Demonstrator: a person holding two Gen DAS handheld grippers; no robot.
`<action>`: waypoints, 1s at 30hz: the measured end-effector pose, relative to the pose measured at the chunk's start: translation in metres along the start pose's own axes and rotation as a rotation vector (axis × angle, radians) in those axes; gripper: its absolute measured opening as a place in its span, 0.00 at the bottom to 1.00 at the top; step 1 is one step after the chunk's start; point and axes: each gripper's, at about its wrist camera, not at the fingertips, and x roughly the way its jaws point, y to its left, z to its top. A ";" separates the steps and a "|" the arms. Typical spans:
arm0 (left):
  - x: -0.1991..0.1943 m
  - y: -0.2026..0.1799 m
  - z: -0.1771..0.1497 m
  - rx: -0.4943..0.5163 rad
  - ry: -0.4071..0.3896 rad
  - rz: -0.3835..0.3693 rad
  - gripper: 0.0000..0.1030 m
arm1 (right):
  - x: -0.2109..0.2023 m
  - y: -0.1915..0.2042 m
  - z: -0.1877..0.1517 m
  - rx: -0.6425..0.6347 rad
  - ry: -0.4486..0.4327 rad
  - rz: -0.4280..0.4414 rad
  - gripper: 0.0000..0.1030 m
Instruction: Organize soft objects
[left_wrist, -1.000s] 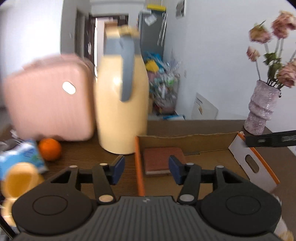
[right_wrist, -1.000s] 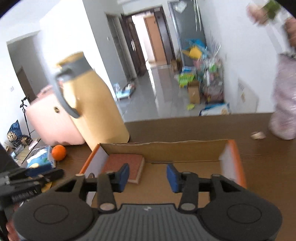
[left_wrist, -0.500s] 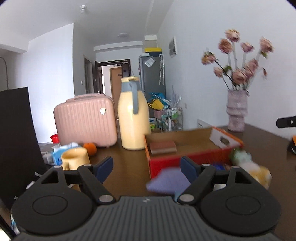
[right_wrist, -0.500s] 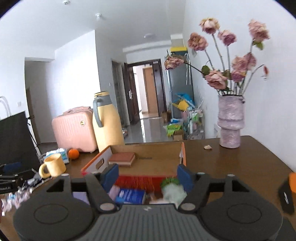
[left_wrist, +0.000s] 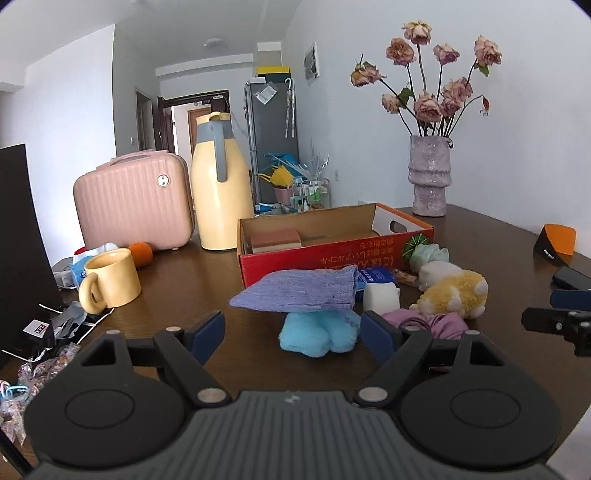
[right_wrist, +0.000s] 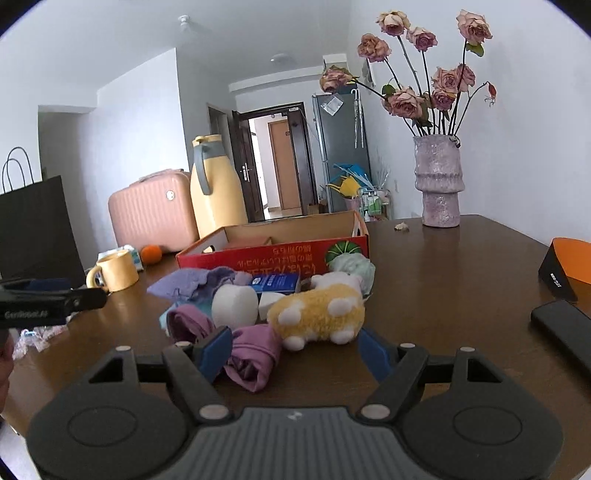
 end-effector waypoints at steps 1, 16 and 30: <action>0.003 -0.001 0.000 0.000 0.003 -0.001 0.80 | 0.000 0.001 -0.001 0.010 -0.002 0.003 0.72; 0.082 0.029 0.012 -0.071 0.068 -0.038 0.81 | 0.048 0.023 0.011 0.016 0.058 0.128 0.72; 0.209 0.137 0.015 -0.549 0.306 -0.371 0.65 | 0.227 0.049 0.071 0.145 0.255 0.309 0.54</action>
